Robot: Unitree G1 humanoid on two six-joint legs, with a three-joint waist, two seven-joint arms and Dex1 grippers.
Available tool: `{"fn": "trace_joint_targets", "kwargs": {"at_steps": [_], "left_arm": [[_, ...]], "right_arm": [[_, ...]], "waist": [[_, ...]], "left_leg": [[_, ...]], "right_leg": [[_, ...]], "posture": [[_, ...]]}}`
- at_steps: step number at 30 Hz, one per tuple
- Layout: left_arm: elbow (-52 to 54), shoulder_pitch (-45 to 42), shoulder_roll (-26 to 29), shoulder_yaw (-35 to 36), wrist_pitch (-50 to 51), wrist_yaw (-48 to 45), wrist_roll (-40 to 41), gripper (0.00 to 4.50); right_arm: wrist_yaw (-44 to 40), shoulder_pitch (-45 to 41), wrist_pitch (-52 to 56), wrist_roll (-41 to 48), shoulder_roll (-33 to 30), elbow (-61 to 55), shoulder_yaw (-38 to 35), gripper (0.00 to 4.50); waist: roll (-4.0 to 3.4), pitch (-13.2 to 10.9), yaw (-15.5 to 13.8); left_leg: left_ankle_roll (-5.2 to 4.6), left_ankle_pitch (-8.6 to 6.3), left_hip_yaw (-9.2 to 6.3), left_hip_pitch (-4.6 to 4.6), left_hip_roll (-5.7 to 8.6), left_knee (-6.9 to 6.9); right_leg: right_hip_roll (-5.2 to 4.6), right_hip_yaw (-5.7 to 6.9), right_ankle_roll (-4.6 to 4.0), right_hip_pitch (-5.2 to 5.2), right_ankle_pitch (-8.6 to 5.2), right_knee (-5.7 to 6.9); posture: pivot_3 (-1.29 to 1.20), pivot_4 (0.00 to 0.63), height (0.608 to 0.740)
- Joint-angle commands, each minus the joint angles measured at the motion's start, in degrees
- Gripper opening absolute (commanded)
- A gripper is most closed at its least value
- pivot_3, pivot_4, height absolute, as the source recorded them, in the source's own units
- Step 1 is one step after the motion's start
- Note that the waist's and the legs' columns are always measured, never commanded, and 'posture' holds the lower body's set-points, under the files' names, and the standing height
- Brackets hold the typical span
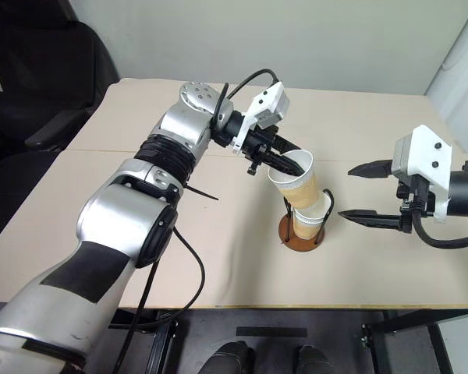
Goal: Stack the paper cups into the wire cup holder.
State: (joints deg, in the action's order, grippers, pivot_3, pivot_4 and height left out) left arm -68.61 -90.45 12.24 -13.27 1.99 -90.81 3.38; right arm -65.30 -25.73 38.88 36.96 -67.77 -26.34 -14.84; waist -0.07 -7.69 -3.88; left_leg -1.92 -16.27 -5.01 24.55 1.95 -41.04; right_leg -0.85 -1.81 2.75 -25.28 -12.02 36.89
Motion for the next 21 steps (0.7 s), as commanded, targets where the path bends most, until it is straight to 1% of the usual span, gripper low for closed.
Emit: {"fn": "trace_joint_targets", "kwargs": {"at_steps": [1,15,21], "left_arm": [[0.71,-2.05,-0.64,1.25,0.32,-1.69,0.57,0.02],[0.62,-4.96,-2.42,2.93,3.62,-1.69,2.96,0.02],[1.17,-3.91,-2.64,-0.13,2.8,-1.69,2.95,0.02]], "right_arm": [[-0.02,-0.8,-0.19,0.55,-1.19,-0.64,-1.56,3.73],[0.18,0.15,0.61,1.08,-2.03,-1.21,-2.99,3.73],[0.41,0.41,0.61,1.0,-1.99,-1.32,-3.07,3.73]], "waist": [[0.0,0.0,0.0],[0.0,0.0,-0.01],[0.0,0.0,-0.01]], "left_leg": [[0.0,0.0,0.0,0.0,0.0,0.0],[-0.02,-0.01,0.08,0.0,0.0,0.0],[-0.08,-0.05,0.15,-0.03,0.0,0.0]], "right_leg": [[0.0,0.0,0.0,0.0,0.0,0.0],[-0.01,-0.03,0.02,-0.01,-0.01,0.01],[-0.02,-0.07,0.04,0.0,-0.02,0.02]], "posture": [[0.0,0.15,0.74],[0.0,0.15,0.74],[0.0,0.15,0.74]]}}
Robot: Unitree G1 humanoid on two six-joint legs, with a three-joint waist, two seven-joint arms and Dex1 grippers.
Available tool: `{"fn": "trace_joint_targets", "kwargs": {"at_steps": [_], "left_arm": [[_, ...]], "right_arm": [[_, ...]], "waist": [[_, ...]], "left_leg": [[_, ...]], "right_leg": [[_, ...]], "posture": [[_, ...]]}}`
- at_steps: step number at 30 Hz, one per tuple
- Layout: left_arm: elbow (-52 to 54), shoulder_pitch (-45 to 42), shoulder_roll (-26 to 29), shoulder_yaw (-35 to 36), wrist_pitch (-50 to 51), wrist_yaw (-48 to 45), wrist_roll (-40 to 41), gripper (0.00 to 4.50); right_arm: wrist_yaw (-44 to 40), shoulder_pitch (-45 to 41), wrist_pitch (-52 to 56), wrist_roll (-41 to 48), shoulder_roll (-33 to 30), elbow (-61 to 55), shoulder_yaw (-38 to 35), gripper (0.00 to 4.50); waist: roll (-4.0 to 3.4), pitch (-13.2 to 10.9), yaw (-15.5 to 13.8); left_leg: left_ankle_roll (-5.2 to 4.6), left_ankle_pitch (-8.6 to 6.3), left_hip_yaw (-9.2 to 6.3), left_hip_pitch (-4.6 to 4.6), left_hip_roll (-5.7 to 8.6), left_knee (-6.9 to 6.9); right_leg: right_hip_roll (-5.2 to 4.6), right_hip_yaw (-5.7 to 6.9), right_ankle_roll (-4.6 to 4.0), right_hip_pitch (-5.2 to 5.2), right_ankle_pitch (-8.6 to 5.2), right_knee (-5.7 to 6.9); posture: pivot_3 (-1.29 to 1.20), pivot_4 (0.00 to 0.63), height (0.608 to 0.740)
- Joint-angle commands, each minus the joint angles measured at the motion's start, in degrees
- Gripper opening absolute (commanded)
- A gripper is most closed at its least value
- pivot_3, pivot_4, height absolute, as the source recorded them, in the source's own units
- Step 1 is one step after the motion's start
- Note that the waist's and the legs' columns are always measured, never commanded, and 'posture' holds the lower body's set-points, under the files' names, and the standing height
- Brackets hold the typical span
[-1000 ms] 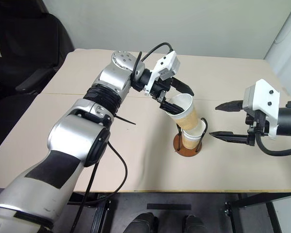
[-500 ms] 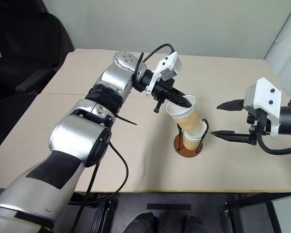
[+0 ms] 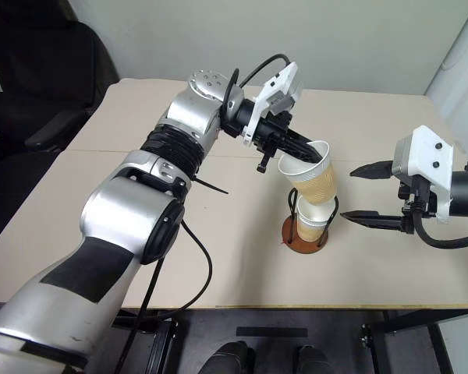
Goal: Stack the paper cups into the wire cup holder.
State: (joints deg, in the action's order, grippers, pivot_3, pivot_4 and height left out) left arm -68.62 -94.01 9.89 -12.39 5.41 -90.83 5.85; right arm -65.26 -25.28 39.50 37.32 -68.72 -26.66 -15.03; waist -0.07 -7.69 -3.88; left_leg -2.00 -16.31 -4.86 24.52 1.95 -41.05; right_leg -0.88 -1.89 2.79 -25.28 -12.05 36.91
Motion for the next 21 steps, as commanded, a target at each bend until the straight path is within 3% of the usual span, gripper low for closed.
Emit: {"fn": "trace_joint_targets", "kwargs": {"at_steps": [1,21], "left_arm": [[1.24,0.12,-0.27,-1.59,-0.84,-1.66,0.39,0.02],[0.3,2.94,-1.47,-1.92,-6.75,-1.1,-6.09,0.02]], "right_arm": [[0.41,0.22,-0.02,0.63,-0.97,-1.05,-3.05,3.73],[1.98,0.85,0.17,1.44,-0.64,-1.8,-2.94,3.73]], "waist": [[0.0,0.0,0.0],[0.0,0.0,-0.01]], "left_leg": [[0.0,0.0,0.01,0.0,0.0,0.0],[-0.12,-0.07,0.26,-0.05,0.0,-0.05]], "right_leg": [[0.0,0.0,0.0,0.0,0.0,0.0],[-0.04,-0.13,0.11,0.0,-0.03,0.02]], "posture": [[0.0,0.15,0.74],[0.0,0.15,0.74]]}}
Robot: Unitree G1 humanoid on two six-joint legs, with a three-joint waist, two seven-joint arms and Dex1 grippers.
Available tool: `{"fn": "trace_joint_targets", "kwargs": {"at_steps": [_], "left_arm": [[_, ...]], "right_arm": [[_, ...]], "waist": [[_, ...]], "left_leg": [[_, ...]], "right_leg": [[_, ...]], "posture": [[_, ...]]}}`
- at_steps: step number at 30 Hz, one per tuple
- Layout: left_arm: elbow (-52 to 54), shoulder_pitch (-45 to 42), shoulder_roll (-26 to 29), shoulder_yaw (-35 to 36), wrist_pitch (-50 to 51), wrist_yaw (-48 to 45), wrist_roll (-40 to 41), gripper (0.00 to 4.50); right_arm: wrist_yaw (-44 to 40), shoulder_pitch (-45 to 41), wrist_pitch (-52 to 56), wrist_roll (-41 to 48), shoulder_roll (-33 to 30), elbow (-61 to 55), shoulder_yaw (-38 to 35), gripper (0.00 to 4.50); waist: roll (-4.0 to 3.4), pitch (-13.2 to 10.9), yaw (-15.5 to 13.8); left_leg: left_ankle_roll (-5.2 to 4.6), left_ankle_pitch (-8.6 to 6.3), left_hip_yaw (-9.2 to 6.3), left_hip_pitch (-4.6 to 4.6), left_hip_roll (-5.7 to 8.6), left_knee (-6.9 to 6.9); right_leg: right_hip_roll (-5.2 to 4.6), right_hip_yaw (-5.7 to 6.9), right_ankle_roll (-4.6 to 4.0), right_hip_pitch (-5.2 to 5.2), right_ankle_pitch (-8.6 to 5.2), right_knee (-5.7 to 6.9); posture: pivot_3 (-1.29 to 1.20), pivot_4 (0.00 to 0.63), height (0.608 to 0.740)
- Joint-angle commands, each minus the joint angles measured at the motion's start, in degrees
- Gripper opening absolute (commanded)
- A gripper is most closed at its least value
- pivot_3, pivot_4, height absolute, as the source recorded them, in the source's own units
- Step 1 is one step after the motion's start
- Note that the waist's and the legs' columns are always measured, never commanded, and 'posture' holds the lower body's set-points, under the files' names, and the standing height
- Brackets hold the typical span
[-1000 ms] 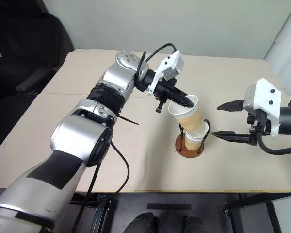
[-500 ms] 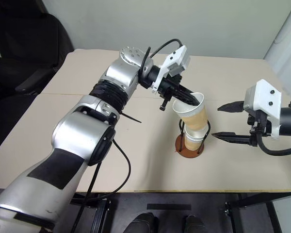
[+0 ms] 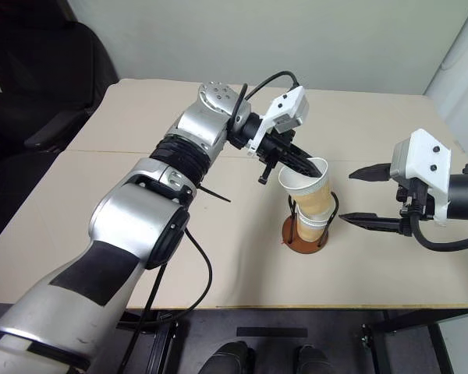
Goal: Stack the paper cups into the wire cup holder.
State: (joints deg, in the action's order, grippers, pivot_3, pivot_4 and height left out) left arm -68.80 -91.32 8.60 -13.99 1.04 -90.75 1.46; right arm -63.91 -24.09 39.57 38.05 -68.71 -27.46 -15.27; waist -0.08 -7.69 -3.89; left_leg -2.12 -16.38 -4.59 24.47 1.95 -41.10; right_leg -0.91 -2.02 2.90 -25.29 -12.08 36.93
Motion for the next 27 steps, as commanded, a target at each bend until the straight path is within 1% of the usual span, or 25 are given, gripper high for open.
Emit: {"fn": "trace_joint_targets", "kwargs": {"at_steps": [1,5,6,8,15,22,25,27], "left_arm": [[0.6,0.65,-0.1,-0.87,-3.32,-1.02,-2.61,0.02],[0.49,1.49,-0.19,-1.71,-6.1,0.4,-5.11,0.02],[0.4,1.48,-0.41,-1.32,-6.28,0.97,-5.06,0.21],[0.24,1.25,-0.82,-0.48,-6.46,2.25,-4.81,0.67],[-0.28,-0.08,-1.83,1.99,-6.21,5.52,-4.16,3.17],[-0.21,-0.12,-1.38,3.36,-6.26,5.96,-4.23,3.17],[0.18,-0.01,-0.17,4.74,-5.29,6.19,-3.41,3.17],[0.65,0.24,1.66,6.21,-3.91,5.57,-2.24,3.17]], "right_arm": [[0.64,-0.23,0.12,0.72,-0.63,-1.03,-2.75,3.73],[0.64,0.12,0.25,0.85,-0.62,-1.06,-2.9,3.73],[0.63,0.22,0.25,0.87,-0.61,-1.09,-2.95,3.73],[0.59,0.44,0.22,0.86,-0.59,-1.09,-3.01,3.73],[0.27,1.15,-0.18,0.63,-0.73,-0.91,-3.26,3.73],[-0.05,0.76,-0.21,0.46,-0.98,-0.24,-2.8,3.73],[-0.03,0.37,-0.02,0.45,-0.97,0.18,-2.3,3.73],[-0.08,0.22,0.38,0.61,-1.05,0.54,-2.02,3.73]], "waist": [[0.0,0.0,0.0],[0.0,0.0,0.0],[0.0,0.0,0.0],[0.0,0.0,-0.01],[0.0,0.0,-0.01],[0.0,0.0,-0.01],[0.0,0.0,0.01],[0.0,0.0,0.04]], "left_leg": [[0.0,0.0,0.01,-0.01,0.0,0.0],[-0.02,-0.01,0.01,-0.01,0.0,-0.02],[-0.02,-0.01,0.02,-0.01,0.0,-0.03],[-0.04,-0.02,0.02,0.0,0.0,-0.03],[-0.06,-0.04,0.1,-0.02,0.0,-0.03],[-0.07,-0.04,0.11,-0.02,0.0,-0.04],[-0.07,-0.04,0.13,-0.03,0.0,-0.04],[-0.07,-0.04,0.14,-0.05,0.0,-0.03]], "right_leg": [[0.0,-0.01,0.0,0.0,0.0,0.0],[0.0,-0.02,0.01,0.0,0.0,0.01],[0.0,-0.02,0.01,0.0,0.0,0.01],[0.0,-0.02,0.01,0.0,0.0,0.01],[-0.02,-0.05,0.03,0.0,0.0,0.01],[-0.02,-0.06,0.04,0.0,0.01,0.01],[-0.02,-0.07,0.04,0.0,0.01,0.01],[-0.02,-0.08,0.04,0.0,0.01,0.02]], "posture": [[0.0,0.15,0.74],[0.0,0.15,0.74],[0.0,0.15,0.74],[0.0,0.15,0.74],[0.0,0.15,0.74],[0.0,0.15,0.74],[0.0,0.15,0.74],[0.0,0.15,0.74]]}}
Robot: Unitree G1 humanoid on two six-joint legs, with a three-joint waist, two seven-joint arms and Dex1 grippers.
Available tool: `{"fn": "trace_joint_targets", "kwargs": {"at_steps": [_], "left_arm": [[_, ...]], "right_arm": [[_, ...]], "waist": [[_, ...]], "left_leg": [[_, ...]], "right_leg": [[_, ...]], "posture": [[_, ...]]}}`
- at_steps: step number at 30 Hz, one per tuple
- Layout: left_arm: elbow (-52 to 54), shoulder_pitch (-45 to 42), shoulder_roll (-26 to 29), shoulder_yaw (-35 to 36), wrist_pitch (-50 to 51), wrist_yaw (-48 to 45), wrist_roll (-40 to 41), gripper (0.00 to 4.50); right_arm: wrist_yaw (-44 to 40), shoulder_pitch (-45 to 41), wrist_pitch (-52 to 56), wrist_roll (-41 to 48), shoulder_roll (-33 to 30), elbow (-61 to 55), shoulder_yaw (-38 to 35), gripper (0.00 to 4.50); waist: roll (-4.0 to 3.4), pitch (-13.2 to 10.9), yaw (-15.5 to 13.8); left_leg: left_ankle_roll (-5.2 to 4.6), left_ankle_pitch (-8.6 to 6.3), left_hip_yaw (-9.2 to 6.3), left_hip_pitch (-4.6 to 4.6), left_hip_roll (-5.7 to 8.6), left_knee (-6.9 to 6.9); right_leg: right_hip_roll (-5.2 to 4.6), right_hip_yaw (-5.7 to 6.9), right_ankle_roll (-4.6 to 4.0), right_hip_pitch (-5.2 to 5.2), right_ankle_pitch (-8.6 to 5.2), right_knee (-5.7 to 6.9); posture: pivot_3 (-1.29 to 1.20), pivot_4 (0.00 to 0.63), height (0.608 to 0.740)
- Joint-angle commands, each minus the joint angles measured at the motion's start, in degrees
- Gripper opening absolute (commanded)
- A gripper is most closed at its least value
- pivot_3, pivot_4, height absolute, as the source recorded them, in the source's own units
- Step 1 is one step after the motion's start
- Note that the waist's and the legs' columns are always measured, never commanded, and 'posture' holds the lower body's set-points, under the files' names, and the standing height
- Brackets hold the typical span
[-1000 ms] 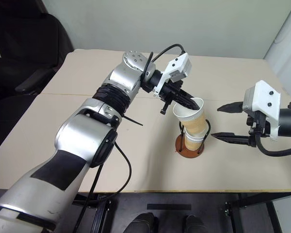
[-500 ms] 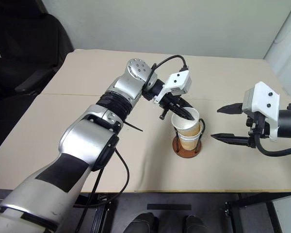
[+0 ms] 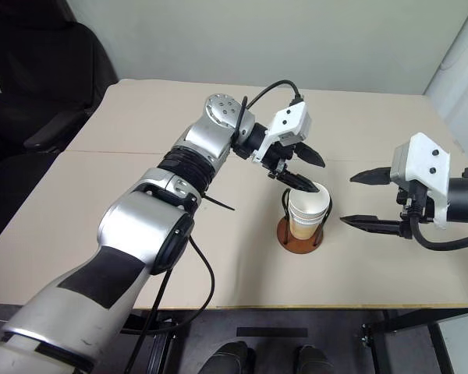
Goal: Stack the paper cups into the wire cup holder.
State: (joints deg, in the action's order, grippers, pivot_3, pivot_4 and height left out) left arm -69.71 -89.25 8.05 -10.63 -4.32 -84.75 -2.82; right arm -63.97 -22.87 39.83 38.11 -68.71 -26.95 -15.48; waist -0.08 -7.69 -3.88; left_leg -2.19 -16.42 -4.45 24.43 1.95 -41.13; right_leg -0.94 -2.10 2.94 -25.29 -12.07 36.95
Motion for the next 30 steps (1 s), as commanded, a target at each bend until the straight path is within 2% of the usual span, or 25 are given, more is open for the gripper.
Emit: {"fn": "trace_joint_targets", "kwargs": {"at_steps": [1,7,11,18,24,27,30], "left_arm": [[1.95,-1.45,3.98,3.59,2.21,-1.47,2.54,3.17],[4.05,0.24,13.63,7.99,7.87,-3.71,5.68,3.17],[9.1,3.37,19.92,10.86,13.89,-5.18,8.6,3.17],[24.88,14.51,28.33,19.15,26.31,3.54,16.12,3.17],[40.24,26.23,31.71,23.8,35.63,11.61,21.7,3.17],[44.06,29.58,32.45,24.98,37.44,15.33,23.24,3.17],[45.55,31.68,32.96,26.22,37.11,19.57,23.83,3.17]], "right_arm": [[-0.19,-1.18,0.57,0.8,-1.16,0.34,-1.54,3.73],[-0.74,-3.39,0.07,-0.31,-0.73,3.12,1.14,3.73],[-1.02,-5.21,-1.07,-1.36,-0.02,5.56,3.01,3.73],[0.94,-9.03,0.06,-2.16,2.95,10.91,5.29,3.73],[3.2,-10.61,-1.48,-4.56,6.38,14.79,5.85,3.73],[4.87,-11.91,-2.82,-6.39,8.39,17.08,6.49,3.73],[10.54,-14.67,-5.88,-10.87,12.15,23.31,6.88,3.73]], "waist": [[0.0,0.0,0.08],[-0.02,0.01,0.68],[-0.02,0.01,0.62],[-0.06,0.03,0.9],[-0.09,0.06,1.02],[-0.09,0.06,0.91],[-0.08,0.07,1.16]], "left_leg": [[0.0,0.0,0.01,-0.01,0.0,0.0],[0.0,0.0,0.03,-0.06,-0.01,0.04],[-0.01,0.0,-0.01,-0.05,0.01,0.03],[-0.01,0.01,0.0,-0.06,0.01,0.02],[-0.01,0.02,0.01,-0.17,0.02,0.0],[0.0,0.03,-0.04,-0.2,0.02,-0.05],[0.0,0.03,-0.02,-0.36,0.02,-0.04]], "right_leg": [[0.0,0.0,0.0,0.0,0.0,0.0],[0.02,-0.06,0.0,-0.03,0.0,-0.01],[0.02,-0.05,0.0,-0.01,0.0,-0.03],[0.05,-0.04,0.0,-0.04,0.0,-0.03],[0.05,-0.06,-0.01,0.04,0.0,-0.02],[0.05,-0.02,-0.02,0.11,0.0,-0.01],[0.04,-0.04,-0.03,0.24,0.01,-0.02]], "posture": [[0.0,0.15,0.74],[0.0,0.15,0.74],[0.0,0.15,0.74],[0.0,0.15,0.74],[0.0,0.15,0.74],[0.0,0.15,0.74],[0.0,0.15,0.74]]}}
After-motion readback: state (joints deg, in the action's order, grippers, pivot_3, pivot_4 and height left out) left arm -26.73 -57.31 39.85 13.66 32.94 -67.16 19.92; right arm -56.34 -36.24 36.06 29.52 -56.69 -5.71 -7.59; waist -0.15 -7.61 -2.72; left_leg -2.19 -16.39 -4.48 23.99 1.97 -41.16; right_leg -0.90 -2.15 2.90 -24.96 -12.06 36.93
